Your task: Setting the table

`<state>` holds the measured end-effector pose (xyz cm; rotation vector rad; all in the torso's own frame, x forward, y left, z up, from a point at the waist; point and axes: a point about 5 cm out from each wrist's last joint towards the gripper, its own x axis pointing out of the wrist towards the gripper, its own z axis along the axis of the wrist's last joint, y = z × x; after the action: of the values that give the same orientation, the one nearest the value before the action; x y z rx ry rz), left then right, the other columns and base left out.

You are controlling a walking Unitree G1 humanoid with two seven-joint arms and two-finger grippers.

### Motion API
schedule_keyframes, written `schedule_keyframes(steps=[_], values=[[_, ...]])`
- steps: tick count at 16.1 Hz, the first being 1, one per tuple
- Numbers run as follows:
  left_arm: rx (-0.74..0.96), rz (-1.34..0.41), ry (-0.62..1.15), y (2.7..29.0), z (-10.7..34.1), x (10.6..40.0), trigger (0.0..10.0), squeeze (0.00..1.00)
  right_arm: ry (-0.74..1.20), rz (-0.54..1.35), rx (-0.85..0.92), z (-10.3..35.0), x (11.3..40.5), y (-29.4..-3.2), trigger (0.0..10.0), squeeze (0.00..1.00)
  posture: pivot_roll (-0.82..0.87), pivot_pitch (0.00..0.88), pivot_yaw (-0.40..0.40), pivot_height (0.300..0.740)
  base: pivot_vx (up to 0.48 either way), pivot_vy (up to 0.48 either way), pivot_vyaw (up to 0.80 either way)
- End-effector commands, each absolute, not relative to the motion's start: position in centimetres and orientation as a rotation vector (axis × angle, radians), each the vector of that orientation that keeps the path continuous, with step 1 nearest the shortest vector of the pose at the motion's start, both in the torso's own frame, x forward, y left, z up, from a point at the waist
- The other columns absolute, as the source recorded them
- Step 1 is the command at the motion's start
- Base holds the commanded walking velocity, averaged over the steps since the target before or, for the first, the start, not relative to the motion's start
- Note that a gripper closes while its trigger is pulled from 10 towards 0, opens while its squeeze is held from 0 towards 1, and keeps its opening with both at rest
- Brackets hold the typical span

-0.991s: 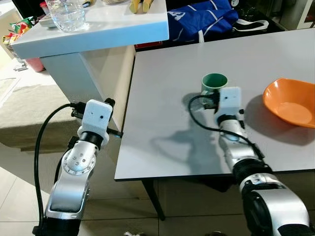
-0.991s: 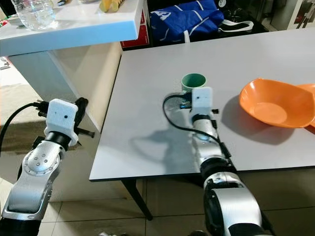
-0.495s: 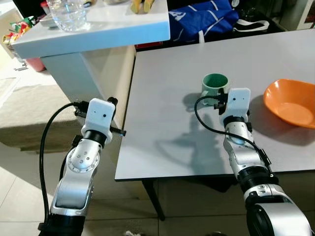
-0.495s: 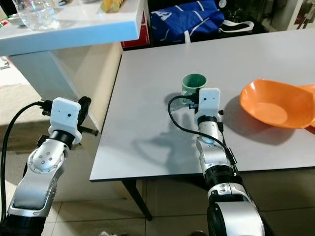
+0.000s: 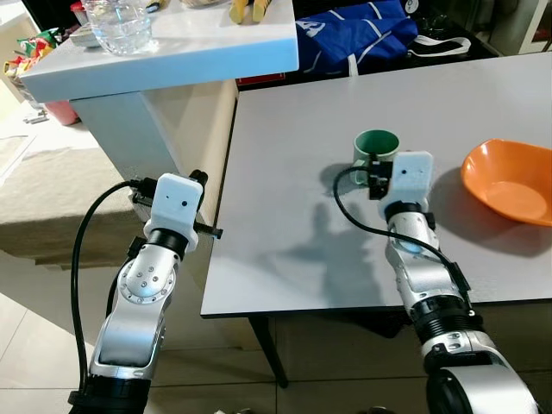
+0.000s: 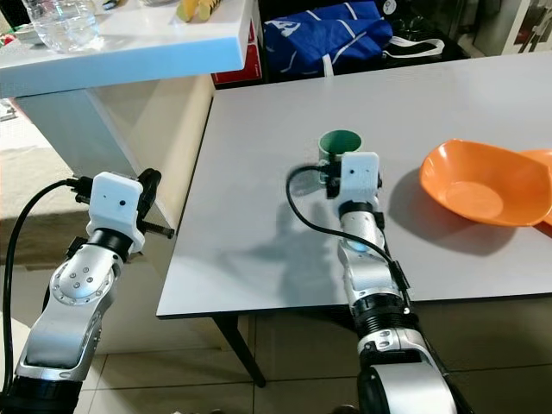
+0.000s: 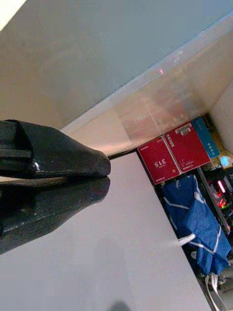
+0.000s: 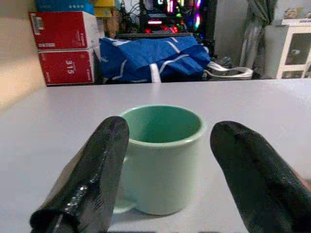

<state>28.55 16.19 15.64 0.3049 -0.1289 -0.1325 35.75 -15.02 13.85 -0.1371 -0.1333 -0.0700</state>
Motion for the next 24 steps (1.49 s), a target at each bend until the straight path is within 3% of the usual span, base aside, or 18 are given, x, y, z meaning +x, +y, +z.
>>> schedule_keyframes(steps=[1,2,6,9,24], values=[[0.315,-0.115,-0.126,16.8,15.6,28.3,10.0,0.0,-0.112,-0.039,-0.108,13.9,35.6,-13.9,10.0,0.96,-0.09,0.0,0.158,0.74,0.0,0.0,0.0],[0.32,-0.117,-0.124,16.9,15.6,28.1,10.0,0.0,-0.115,-0.024,-0.085,14.3,35.5,-13.1,10.0,0.0,-0.09,0.0,0.163,0.74,0.0,0.0,0.0],[0.346,-0.129,-0.112,17.6,15.7,27.8,10.0,0.0,-0.105,0.033,-0.042,14.6,35.5,-9.7,10.0,0.0,-0.07,0.0,0.185,0.74,0.0,0.0,0.0],[0.355,-0.13,-0.113,17.8,15.8,27.7,10.0,0.0,-0.069,0.022,-0.083,14.0,36.0,-9.0,10.0,0.0,-0.06,0.0,0.192,0.74,0.0,0.0,0.0],[0.398,-0.128,-0.094,19.0,16.4,26.9,10.0,0.0,0.098,-0.077,-0.139,11.9,38.0,-10.7,10.0,0.0,0.0,0.029,0.209,0.74,0.0,0.0,0.0]])
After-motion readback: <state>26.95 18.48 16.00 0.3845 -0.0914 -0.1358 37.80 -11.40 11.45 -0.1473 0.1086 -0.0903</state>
